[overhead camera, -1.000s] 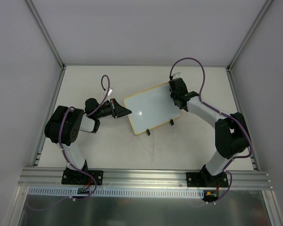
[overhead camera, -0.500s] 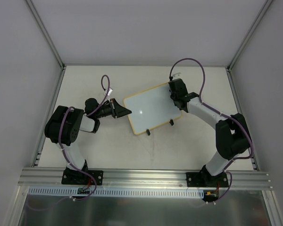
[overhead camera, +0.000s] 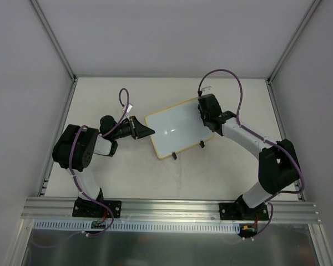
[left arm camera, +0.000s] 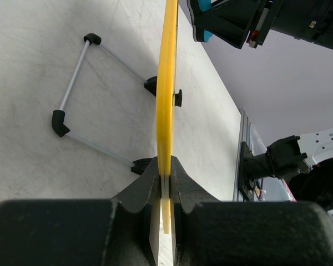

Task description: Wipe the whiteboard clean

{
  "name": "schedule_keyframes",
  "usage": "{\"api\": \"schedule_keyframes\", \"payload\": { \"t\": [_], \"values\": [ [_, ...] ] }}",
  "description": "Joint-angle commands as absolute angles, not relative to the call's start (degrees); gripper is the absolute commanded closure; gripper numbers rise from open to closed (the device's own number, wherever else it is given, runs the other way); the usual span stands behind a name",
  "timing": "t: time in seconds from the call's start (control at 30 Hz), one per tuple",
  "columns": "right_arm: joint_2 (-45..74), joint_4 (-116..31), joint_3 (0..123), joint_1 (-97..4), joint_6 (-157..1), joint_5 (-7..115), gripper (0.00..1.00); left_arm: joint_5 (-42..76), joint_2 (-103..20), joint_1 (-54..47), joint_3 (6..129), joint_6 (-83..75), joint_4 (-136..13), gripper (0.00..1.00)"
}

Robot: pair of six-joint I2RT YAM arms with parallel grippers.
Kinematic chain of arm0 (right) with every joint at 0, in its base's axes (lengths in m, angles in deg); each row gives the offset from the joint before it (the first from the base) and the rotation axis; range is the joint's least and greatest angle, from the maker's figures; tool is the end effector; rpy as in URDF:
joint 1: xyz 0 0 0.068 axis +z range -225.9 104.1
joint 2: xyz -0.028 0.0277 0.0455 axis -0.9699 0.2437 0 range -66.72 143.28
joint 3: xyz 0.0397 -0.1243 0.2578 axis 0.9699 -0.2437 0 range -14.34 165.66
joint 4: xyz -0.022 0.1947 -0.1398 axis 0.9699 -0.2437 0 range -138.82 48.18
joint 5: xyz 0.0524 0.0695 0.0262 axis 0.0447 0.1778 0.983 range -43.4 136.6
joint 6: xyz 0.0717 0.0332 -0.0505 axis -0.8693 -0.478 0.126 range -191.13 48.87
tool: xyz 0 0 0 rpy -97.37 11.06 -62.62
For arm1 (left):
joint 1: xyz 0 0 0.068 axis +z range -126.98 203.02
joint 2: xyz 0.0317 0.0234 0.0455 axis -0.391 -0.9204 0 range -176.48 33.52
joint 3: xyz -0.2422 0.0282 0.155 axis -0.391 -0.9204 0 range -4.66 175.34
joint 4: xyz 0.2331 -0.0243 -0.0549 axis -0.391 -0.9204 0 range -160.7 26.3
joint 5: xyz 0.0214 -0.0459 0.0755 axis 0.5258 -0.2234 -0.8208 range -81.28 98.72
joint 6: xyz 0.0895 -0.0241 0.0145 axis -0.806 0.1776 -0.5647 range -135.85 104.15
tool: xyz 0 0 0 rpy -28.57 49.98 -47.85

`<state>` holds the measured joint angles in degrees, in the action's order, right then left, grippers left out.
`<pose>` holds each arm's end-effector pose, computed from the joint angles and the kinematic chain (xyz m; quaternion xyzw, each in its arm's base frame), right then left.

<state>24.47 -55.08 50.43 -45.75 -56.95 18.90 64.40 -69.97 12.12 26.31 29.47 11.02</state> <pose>0.3367 0.1501 0.2536 -0.2373 0.8523 -0.1573 0.4388 0.3122 -0.1312 0.1966 0.1399 0.6852 -0.5859 0.4094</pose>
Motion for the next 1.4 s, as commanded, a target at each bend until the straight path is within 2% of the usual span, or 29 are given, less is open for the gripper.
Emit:
{"api": "schedule_keyframes", "payload": {
  "t": [0.0, 1.37],
  "values": [
    [23.80, -55.00, 51.23, -45.75, -57.68, 18.57, 1.00, 67.96, -68.00, 11.50, 25.58, 27.65, 30.69, 1.00],
    [33.12, -55.18, 61.16, -48.21, -56.10, 20.15, 1.00, 68.14, -68.00, 11.50, 25.67, 27.48, 30.69, 1.00]
  ]
}}
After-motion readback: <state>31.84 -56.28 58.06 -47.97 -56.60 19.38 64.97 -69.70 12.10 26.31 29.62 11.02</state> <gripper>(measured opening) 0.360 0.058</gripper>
